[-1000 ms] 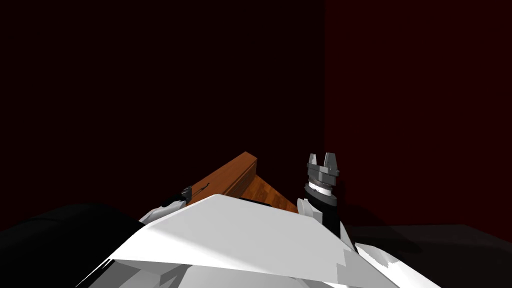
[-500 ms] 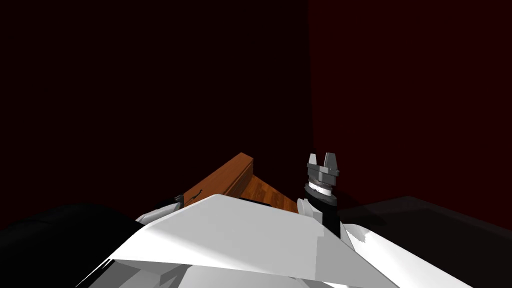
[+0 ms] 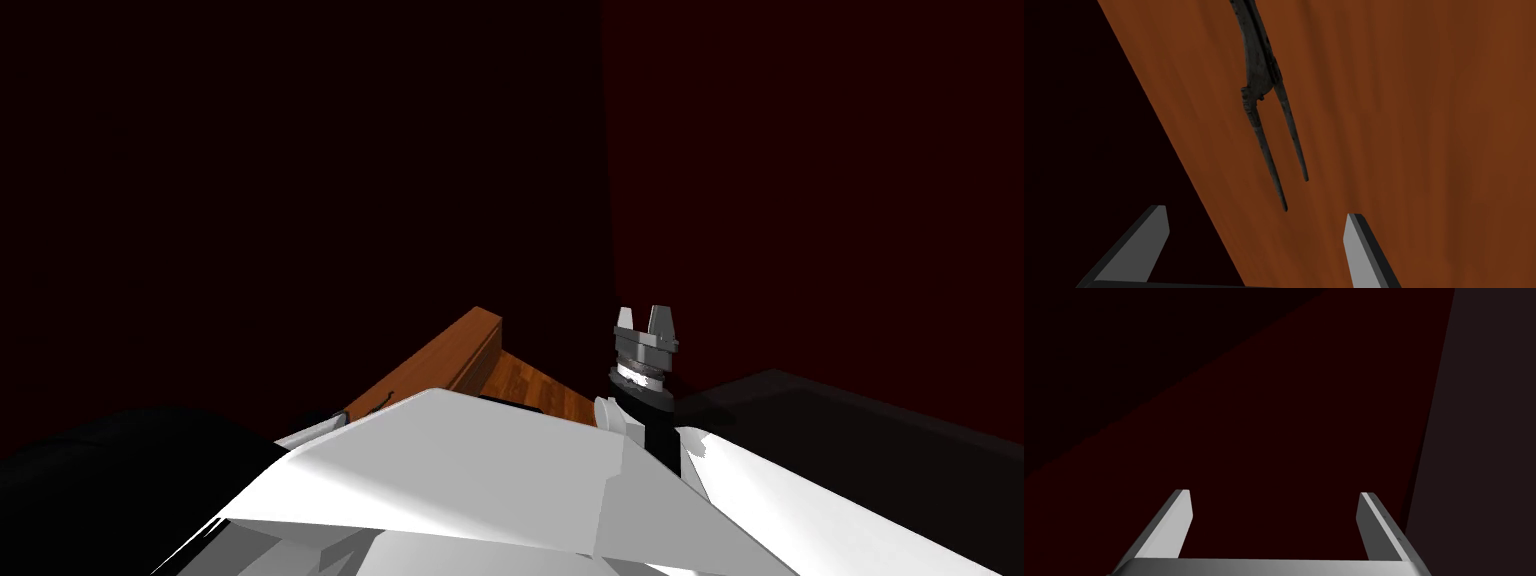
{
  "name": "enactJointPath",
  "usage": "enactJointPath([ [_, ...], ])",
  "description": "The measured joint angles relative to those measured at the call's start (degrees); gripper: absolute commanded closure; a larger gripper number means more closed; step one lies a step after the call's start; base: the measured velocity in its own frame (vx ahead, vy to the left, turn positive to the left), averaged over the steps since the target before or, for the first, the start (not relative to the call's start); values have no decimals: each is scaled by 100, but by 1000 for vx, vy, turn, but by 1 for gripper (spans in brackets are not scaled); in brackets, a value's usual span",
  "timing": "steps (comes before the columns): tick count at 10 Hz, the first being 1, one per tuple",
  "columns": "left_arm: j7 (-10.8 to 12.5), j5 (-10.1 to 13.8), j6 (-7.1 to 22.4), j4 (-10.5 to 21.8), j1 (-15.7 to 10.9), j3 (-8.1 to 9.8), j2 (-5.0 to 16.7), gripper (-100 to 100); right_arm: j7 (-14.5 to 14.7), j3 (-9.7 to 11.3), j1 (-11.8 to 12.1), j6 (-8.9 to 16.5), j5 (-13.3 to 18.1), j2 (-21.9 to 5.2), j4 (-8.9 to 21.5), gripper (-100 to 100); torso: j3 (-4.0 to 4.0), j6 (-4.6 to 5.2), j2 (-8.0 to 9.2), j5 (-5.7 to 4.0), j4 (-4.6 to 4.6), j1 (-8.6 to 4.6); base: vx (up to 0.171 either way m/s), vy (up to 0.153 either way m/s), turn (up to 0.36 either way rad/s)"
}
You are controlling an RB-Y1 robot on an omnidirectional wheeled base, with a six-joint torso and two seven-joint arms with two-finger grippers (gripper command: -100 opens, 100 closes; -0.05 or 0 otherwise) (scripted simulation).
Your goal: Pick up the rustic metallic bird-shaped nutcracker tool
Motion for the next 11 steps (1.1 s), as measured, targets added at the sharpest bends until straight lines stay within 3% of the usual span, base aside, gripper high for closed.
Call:
enactJointPath([
  [2, 1, 226, 144, 479, -95, 40, 108, -100, 0, 0, 1, 0, 0, 0, 0, 0, -2, -3, -3, 2, -1, 6, 23, 26, -169],
  [6, 231, 415, 728, 818, -95, 188, 195, -100, 0, -1, 1, 0, 0, 0, 0, 0, -2, -2, -4, 2, -1, 6, 19, 29, -167],
  [9, 210, 700, 972, 1396, -251, 257, 345, -100, 0, -1, 2, 0, 0, 0, 0, 0, -2, -8, -3, 2, -2, 5, 20, 27, -179],
  [10, 334, 719, 1177, 1285, -120, 294, 322, -100, 0, -1, 1, 0, 0, 0, 0, 0, -3, -4, -5, 1, -1, 4, 18, 30, -92],
  [11, 370, 767, 1254, 1440, -188, 304, 348, -100, 0, -1, 2, 0, 0, 0, 0, 0, -3, -8, -5, 2, -2, 5, 5, 15, 27],
])
